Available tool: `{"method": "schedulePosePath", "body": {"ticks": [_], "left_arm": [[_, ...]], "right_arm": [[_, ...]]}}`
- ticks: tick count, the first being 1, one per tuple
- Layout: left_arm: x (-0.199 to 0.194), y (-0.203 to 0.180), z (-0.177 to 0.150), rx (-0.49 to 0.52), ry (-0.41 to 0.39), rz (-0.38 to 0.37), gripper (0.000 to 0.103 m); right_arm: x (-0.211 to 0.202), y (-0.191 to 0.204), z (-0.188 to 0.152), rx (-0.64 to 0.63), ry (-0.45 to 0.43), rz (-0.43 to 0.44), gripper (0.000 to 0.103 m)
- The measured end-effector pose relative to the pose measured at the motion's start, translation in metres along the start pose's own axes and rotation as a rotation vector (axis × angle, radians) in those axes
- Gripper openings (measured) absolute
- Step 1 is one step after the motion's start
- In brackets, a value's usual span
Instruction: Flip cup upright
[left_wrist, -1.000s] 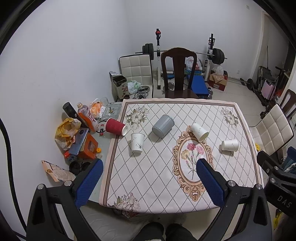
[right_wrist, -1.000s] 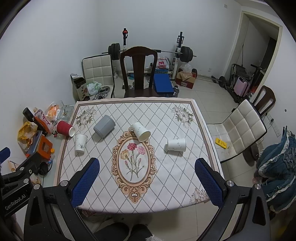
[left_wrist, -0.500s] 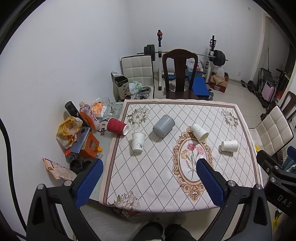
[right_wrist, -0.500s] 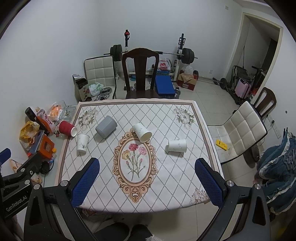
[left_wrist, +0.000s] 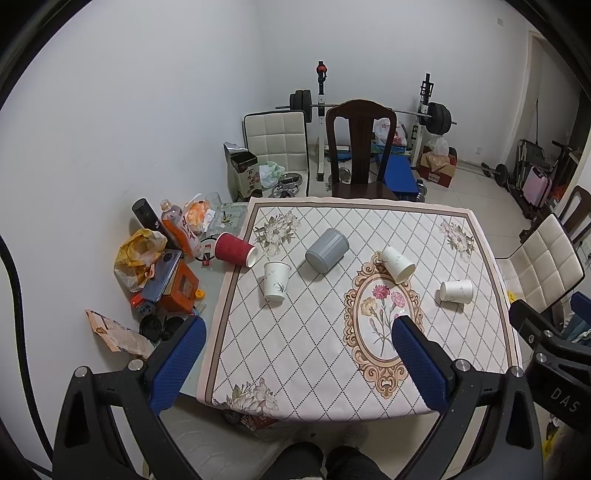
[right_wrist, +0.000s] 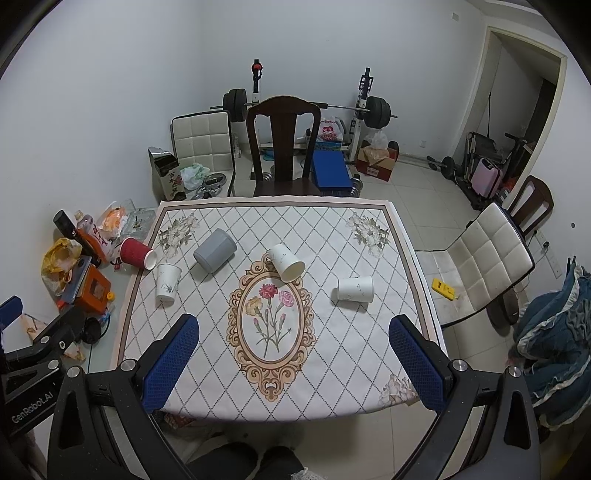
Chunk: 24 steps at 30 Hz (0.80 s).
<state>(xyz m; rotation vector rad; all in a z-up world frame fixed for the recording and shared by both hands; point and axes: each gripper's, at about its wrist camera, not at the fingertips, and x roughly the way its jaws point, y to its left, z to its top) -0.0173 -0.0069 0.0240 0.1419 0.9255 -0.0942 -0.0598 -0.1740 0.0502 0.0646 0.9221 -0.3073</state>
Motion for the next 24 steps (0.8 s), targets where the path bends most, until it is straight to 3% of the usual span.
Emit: {"method": "schedulePosePath", "body": {"ticks": [24], "left_arm": [[-0.0006,-0.0024,0.0013,-0.025,0.012,0.009,0.103]], "right_arm": [[-0.003,-0.0012,-0.0061,-0.001,0.004,0.008,0.103]]}}
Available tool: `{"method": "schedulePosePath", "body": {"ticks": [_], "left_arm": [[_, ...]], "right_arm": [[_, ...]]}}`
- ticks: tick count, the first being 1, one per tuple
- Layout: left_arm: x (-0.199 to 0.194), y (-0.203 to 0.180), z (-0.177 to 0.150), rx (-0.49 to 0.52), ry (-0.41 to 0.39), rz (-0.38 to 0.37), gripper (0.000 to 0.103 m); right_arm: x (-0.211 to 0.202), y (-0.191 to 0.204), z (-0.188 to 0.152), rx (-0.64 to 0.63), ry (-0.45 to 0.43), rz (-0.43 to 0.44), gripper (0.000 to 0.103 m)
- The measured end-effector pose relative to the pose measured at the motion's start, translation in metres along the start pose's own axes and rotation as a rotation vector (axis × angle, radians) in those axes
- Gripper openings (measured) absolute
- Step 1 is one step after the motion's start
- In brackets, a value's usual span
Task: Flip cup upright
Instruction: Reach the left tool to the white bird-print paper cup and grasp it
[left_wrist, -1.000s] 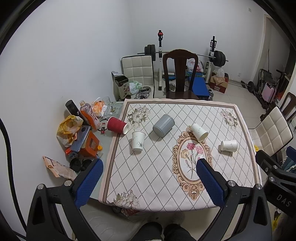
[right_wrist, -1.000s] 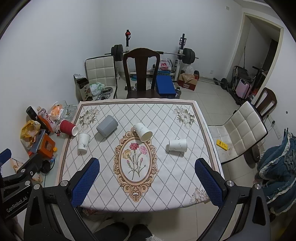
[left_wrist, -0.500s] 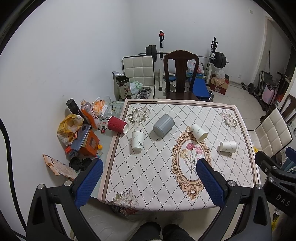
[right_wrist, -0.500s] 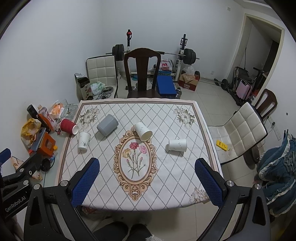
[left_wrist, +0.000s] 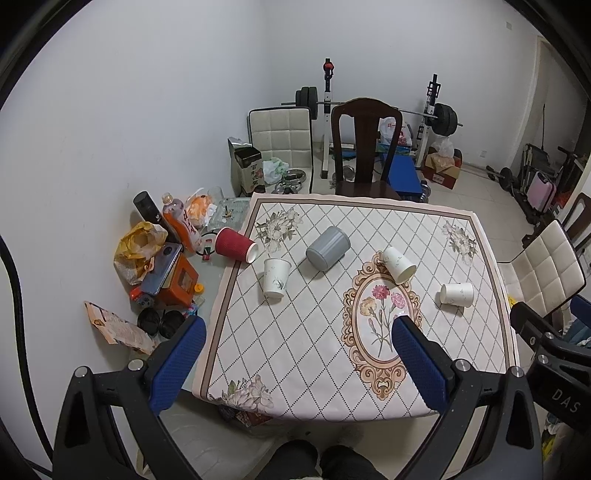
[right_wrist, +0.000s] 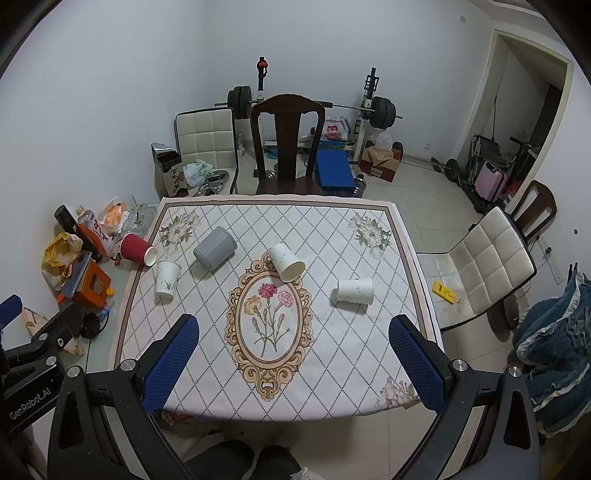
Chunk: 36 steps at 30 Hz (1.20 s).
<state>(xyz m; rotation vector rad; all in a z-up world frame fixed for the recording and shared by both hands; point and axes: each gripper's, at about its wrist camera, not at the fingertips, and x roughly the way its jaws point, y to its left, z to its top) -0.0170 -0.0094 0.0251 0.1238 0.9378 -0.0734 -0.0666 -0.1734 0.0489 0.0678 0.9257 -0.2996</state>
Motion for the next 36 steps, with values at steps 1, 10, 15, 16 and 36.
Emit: {"method": "schedulePosePath", "body": {"ticks": [1,10,15,16,36], "left_arm": [[0.004,-0.001,0.0,-0.004,0.002,0.003,0.103],[0.075,0.004,-0.003,-0.029,0.06,0.111,0.103],[0.137,0.027,-0.009,-0.022,0.152,0.159,0.103],[0.152,0.031,-0.009,-0.013,0.171,0.169,0.103],[0.38,0.103,0.007,0.015,0.465,0.063,0.098]], "right_arm": [[0.001,0.0,0.0,0.002,0.002,0.003,0.103],[0.068,-0.003,0.005,-0.011,0.09,0.037,0.103],[0.14,0.011,-0.003,-0.029,0.19,0.02,0.103],[0.155,0.015,-0.006,-0.03,0.215,0.017,0.103],[0.398,0.124,-0.039,-0.05,0.559,-0.065,0.103]]}}
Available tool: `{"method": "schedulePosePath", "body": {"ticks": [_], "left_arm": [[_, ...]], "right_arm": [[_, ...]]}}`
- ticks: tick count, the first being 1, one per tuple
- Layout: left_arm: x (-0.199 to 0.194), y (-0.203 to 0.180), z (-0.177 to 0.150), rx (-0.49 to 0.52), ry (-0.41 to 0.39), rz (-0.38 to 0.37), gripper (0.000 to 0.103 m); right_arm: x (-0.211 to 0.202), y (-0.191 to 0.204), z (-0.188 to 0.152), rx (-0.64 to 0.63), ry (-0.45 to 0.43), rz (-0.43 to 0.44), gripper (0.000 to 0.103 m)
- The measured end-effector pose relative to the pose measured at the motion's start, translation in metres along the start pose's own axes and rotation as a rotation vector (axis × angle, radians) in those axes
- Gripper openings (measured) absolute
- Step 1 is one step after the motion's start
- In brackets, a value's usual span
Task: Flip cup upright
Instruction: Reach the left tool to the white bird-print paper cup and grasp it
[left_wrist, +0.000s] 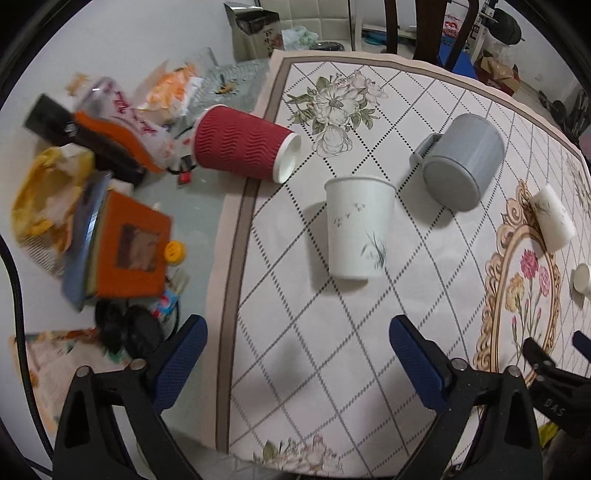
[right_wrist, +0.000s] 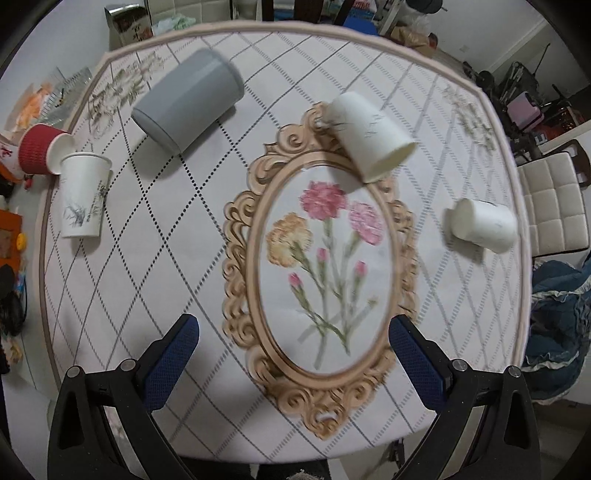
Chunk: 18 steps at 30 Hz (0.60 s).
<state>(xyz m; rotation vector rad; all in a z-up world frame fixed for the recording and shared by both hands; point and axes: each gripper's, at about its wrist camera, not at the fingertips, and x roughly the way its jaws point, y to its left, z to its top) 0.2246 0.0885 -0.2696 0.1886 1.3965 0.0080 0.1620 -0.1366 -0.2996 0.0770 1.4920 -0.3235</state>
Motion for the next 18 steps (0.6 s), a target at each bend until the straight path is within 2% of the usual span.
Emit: {"method": "schedulePosePath", "body": {"ticks": [4,6,12,15,17,18], "left_arm": [[0.02,-0.005,0.022,0.019,0.014,-0.054,0.096],[0.028,-0.01,0.031,0.033,0.024,-0.081,0.081],[0.046,-0.025,0.053,0.067,0.043,-0.127,0.08],[0.058,-0.03,0.061,0.08,0.06,-0.129,0.071],[0.066,-0.031,0.066,0.08,0.072,-0.134,0.07],[0.07,-0.031,0.069,0.081,0.074,-0.134,0.066]], "right_arm": [[0.028,0.014,0.017,0.001,0.03,-0.01,0.103],[0.042,0.019,0.025,0.002,0.049,-0.017,0.103],[0.065,0.028,0.048,0.009,0.076,-0.044,0.103],[0.07,0.031,0.059,0.014,0.08,-0.058,0.103],[0.072,0.034,0.067,0.018,0.083,-0.064,0.102],[0.073,0.036,0.07,0.019,0.084,-0.065,0.102]]}}
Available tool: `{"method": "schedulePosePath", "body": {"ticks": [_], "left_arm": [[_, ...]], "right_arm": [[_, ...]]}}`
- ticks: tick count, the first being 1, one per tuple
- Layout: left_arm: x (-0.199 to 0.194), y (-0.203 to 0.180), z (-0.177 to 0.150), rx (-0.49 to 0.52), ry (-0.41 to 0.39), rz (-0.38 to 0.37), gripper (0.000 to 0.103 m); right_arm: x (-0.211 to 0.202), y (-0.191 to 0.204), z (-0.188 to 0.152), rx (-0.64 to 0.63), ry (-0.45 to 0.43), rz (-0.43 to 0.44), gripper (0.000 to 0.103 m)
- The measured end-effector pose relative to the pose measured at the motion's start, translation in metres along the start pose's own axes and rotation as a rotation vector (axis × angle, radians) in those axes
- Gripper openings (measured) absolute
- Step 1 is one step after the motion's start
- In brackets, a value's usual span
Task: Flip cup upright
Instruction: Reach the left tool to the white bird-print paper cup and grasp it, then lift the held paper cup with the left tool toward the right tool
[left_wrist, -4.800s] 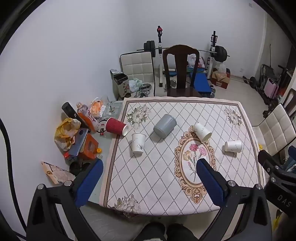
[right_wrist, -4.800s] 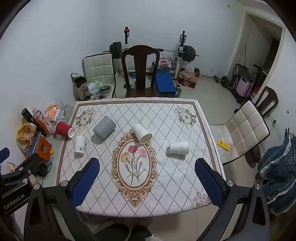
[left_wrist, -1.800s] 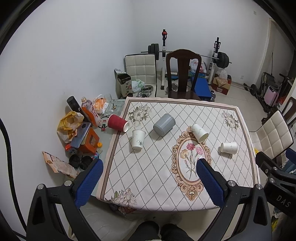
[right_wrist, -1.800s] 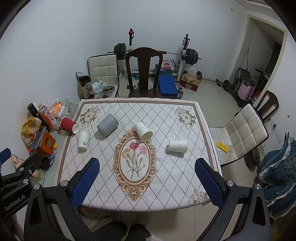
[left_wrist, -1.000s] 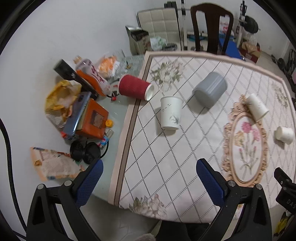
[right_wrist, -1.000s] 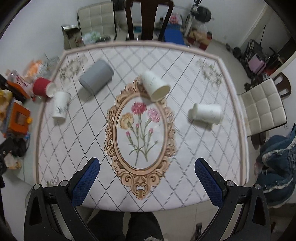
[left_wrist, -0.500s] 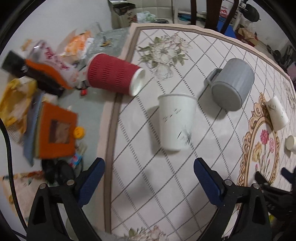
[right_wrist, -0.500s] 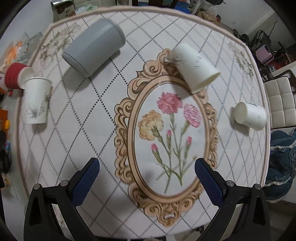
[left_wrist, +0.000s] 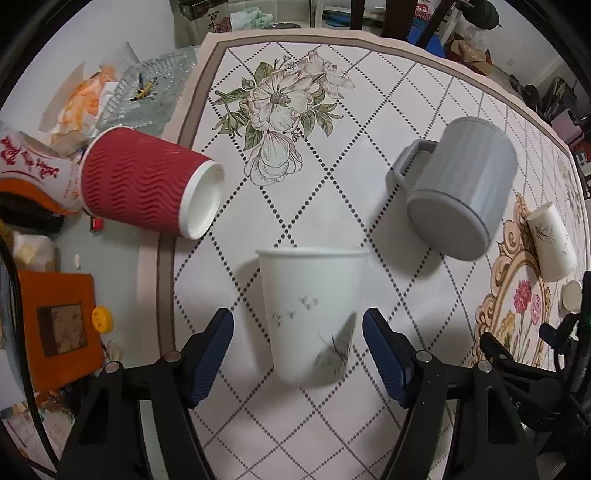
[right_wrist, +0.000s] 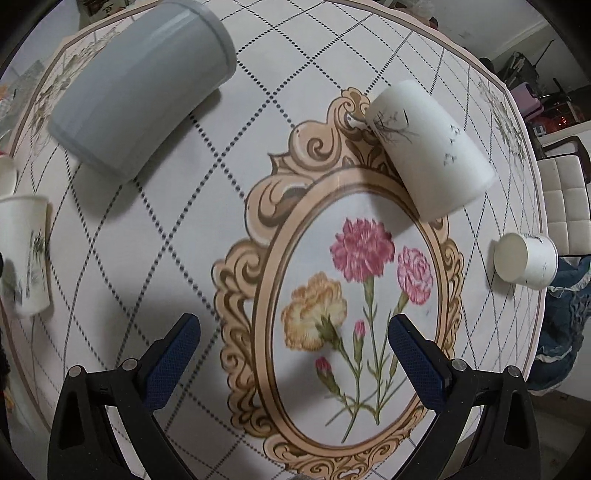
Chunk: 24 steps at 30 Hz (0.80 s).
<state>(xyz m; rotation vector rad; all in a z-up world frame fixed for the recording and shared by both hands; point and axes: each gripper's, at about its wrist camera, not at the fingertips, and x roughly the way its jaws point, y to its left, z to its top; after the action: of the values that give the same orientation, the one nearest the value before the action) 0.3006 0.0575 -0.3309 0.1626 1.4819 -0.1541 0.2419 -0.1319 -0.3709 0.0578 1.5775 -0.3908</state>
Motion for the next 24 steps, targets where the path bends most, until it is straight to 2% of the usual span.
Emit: {"method": "schedulePosePath", "body": {"ticks": [1,2,10,16,19,20,24], "left_arm": [[0.003,0.001,0.002,0.001,0.003,-0.002,0.063],[0.007,0.002,0.004,0.002,0.01,-0.005,0.052],[0.007,0.005,0.008,0.02,-0.007,0.015,0.051],[-0.007,0.001,-0.005,0.023,-0.021,0.028,0.051],[-0.022,-0.006,-0.014,0.028,-0.035,0.029,0.051],[-0.02,-0.01,-0.005,0.031,-0.039,0.037,0.051],[-0.045,-0.029,-0.029,0.043,-0.056,0.041,0.051]], "right_arm": [[0.001,0.002,0.003,-0.001,0.001,-0.003,0.102],[0.003,0.002,0.004,-0.004,0.0,-0.006,0.102],[0.003,0.014,0.016,-0.017,0.008,-0.015,0.102],[-0.007,0.016,0.015,-0.022,-0.007,-0.014,0.102],[-0.012,0.006,0.007,-0.024,-0.022,-0.009,0.102],[-0.015,0.003,0.005,-0.024,-0.027,-0.007,0.102],[-0.023,-0.015,-0.007,-0.023,-0.041,0.011,0.102]]}}
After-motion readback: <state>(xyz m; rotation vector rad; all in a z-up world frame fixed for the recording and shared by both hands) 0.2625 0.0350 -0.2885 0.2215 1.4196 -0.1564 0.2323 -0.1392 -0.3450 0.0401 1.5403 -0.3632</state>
